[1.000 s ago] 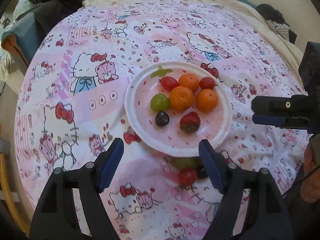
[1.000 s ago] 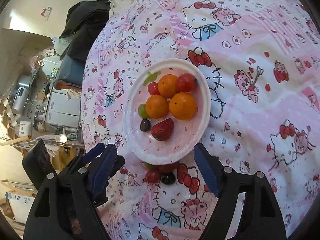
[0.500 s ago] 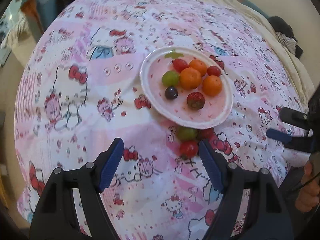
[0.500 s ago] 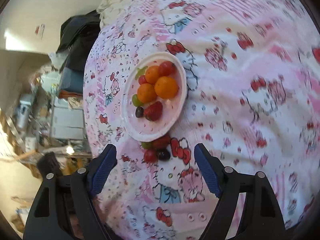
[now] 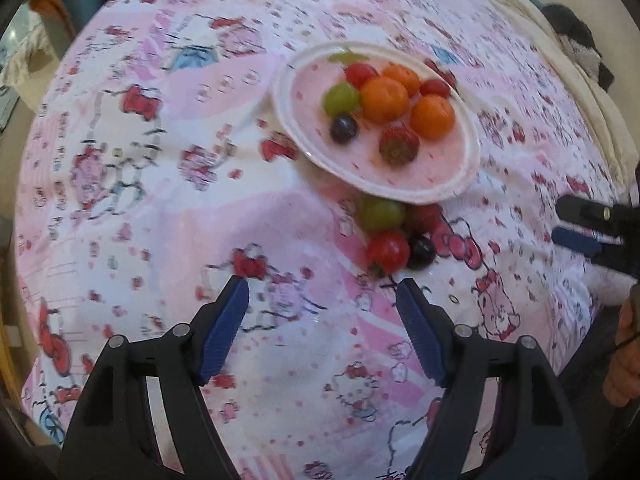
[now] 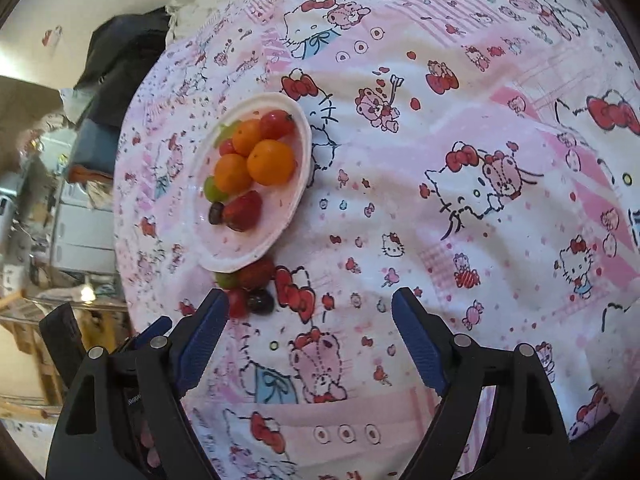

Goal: Organize fruits
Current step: 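Move both open tools back from the plate toward the remaining fruit, then grasp a red cherry tomato with the left tool while the right tool grasps a dark grape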

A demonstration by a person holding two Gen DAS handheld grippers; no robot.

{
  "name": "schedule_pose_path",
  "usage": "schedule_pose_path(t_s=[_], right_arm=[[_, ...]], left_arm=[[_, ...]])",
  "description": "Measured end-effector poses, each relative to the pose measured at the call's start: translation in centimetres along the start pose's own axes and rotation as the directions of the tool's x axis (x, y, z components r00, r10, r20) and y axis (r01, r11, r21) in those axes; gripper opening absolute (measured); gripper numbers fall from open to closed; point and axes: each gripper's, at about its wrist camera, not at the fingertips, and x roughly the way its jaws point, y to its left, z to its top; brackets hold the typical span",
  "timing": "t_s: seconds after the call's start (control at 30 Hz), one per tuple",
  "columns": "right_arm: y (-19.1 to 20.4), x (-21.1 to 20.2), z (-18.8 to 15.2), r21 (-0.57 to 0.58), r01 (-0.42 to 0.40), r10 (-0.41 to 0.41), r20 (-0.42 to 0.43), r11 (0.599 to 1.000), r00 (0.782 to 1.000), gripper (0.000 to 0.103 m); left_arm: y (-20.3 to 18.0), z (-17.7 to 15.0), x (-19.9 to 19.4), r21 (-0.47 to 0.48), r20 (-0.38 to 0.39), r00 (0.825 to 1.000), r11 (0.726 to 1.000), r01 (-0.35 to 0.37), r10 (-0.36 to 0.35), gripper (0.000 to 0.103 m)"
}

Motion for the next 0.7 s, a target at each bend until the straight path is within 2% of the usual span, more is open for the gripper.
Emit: schedule_pose_path(t_s=[0.23, 0.3, 0.37, 0.43, 0.57, 0.6, 0.63, 0.7], right_arm=[[0.4, 0.0, 0.3, -0.006, -0.006, 0.006, 0.003, 1.000, 1.000, 0.086], [0.3, 0.1, 0.4, -0.005, -0.005, 0.005, 0.002, 1.000, 1.000, 0.086], [0.0, 0.1, 0.4, 0.008, -0.012, 0.012, -0.003, 1.000, 1.000, 0.086], [-0.2, 0.2, 0.5, 0.021, -0.019, 0.019, -0.010, 1.000, 1.000, 0.086], [-0.2, 0.3, 0.7, 0.033, -0.027, 0.028, -0.016, 0.999, 0.999, 0.086], [-0.1, 0.4, 0.8, 0.030, -0.029, 0.030, -0.015, 0.999, 0.999, 0.086], [0.1, 0.4, 0.9, 0.025, -0.029, 0.030, -0.014, 0.999, 0.999, 0.086], [0.3, 0.3, 0.8, 0.016, -0.025, 0.025, -0.010, 1.000, 1.000, 0.086]], left_arm=[[-3.3, 0.6, 2.5, 0.136, -0.024, 0.998, 0.989, 0.052, -0.049, 0.045], [-4.0, 0.9, 2.9, 0.207, -0.021, 0.999, 0.977, 0.044, -0.041, 0.041], [-4.3, 1.2, 3.3, 0.269, -0.023, 1.000, 0.963, 0.023, -0.017, 0.041], [-3.8, 1.7, 4.0, 0.267, -0.062, 0.997, 0.962, 0.055, -0.040, 0.039], [-3.6, 2.5, 4.3, 0.267, -0.085, 0.993, 0.958, 0.103, -0.083, 0.036], [-3.6, 2.6, 4.3, 0.266, -0.087, 0.992, 0.958, 0.111, -0.091, 0.028], [-3.6, 2.7, 4.4, 0.264, -0.097, 0.989, 0.955, 0.132, -0.110, 0.025], [-3.6, 2.7, 4.4, 0.261, -0.093, 0.989, 0.956, 0.134, -0.113, 0.025]])
